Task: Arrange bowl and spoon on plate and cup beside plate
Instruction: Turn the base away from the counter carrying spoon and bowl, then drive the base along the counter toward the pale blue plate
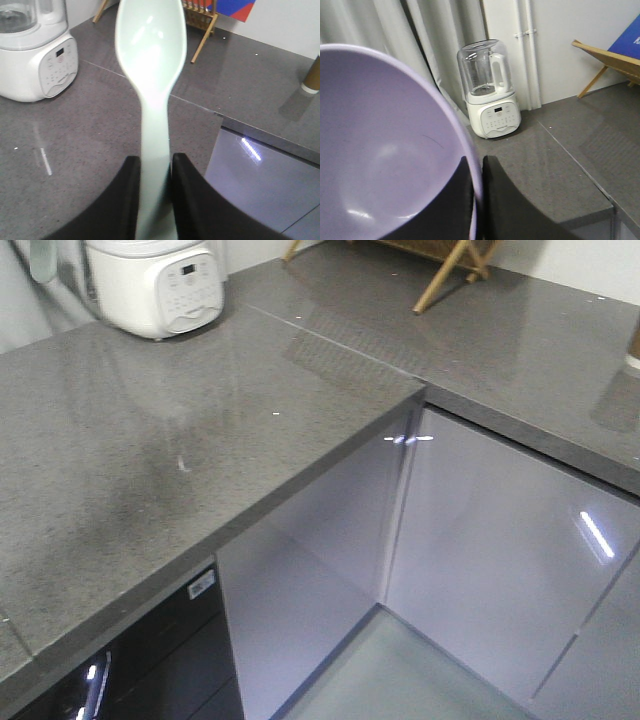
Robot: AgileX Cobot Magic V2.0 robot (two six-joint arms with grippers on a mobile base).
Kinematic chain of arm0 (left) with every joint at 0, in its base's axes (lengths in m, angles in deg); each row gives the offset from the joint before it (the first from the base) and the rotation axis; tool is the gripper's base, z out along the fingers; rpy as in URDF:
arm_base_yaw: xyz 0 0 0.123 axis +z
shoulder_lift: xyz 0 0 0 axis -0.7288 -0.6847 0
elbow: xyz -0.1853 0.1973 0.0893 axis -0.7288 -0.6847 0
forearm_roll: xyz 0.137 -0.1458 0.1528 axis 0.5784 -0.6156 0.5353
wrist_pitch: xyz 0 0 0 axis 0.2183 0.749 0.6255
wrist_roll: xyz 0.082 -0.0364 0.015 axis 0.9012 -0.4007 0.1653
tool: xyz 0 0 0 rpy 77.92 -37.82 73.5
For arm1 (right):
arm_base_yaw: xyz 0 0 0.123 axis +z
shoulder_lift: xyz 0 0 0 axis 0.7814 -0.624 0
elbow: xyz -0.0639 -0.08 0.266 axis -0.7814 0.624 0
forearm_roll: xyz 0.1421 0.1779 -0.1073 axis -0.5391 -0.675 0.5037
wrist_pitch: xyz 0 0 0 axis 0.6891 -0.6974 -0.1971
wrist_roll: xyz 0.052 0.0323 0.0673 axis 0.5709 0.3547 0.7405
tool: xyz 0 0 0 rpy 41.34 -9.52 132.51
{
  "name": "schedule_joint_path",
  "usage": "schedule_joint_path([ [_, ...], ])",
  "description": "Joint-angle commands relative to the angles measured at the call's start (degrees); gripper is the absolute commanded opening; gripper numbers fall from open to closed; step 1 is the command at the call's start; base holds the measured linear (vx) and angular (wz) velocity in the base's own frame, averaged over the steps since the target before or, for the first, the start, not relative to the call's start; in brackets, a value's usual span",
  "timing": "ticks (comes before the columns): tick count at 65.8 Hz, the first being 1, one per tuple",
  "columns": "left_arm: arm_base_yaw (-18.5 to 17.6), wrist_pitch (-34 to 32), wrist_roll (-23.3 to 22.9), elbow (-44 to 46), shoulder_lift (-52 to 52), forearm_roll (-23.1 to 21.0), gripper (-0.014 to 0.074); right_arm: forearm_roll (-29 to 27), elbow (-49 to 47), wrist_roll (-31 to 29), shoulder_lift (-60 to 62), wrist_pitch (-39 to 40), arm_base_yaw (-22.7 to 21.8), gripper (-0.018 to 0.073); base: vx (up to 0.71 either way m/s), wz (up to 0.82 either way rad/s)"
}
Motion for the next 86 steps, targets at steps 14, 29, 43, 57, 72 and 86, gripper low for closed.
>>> schedule_joint_path([
  [14, -0.3, -3.4, 0.0, 1.5, 1.7, -1.6, -0.0006, -4.3, -1.5, -0.6, 1.3, 0.9, -0.3, -0.0005, -0.03, -0.37],
  [29, -0.3, -3.4, 0.0, 1.5, 1.7, -1.6, -0.0006, -4.3, -1.5, -0.6, 1.3, 0.9, -0.3, -0.0005, -0.04, -0.32],
  [43, -0.3, -3.4, 0.0, 1.5, 1.7, -1.6, -0.0006, -4.3, -1.5, -0.6, 1.3, 0.9, -0.3, -0.0005, -0.04, -0.25],
  [57, -0.3, -3.4, 0.0, 1.5, 1.7, -1.6, -0.0006, -4.3, -1.5, -0.6, 1.3, 0.9, -0.3, -0.0005, -0.04, -0.19],
  [72, -0.3, -3.4, 0.0, 1.5, 1.7, -1.6, -0.0006, -4.3, -1.5, -0.6, 1.3, 0.9, -0.3, -0.0005, -0.04, -0.15],
  [86, -0.3, -3.4, 0.0, 1.5, 1.7, -1.6, -0.0006, -4.3, -1.5, -0.6, 1.3, 0.9, -0.3, -0.0005, -0.03, -0.15],
])
